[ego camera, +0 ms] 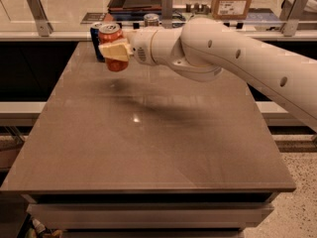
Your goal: Move coke can near pepsi can
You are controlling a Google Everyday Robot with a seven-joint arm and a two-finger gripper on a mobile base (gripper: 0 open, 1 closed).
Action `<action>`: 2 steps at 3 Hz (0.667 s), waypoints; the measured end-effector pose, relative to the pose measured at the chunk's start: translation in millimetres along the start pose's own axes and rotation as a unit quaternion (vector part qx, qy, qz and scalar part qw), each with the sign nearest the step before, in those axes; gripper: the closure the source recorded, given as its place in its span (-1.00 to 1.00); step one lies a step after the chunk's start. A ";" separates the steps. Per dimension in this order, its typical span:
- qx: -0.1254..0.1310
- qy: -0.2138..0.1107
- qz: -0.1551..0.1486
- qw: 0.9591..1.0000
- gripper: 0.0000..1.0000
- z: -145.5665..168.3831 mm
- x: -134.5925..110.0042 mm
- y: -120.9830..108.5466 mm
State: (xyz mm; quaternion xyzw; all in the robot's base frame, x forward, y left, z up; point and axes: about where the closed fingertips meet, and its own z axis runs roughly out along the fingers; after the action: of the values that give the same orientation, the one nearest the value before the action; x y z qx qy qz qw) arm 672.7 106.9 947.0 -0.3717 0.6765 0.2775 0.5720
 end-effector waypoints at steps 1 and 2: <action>-0.004 0.006 -0.004 1.000 1.00 9.8 1.4 -3.9; -0.014 0.012 -0.008 1.000 1.00 23.9 2.3 -11.0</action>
Offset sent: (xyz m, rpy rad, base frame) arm 0.0422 0.0160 -0.0113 -0.0436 0.0135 0.0496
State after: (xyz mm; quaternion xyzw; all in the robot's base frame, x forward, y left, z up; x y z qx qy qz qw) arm 695.1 119.4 940.7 -0.3887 0.6763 0.2780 0.5606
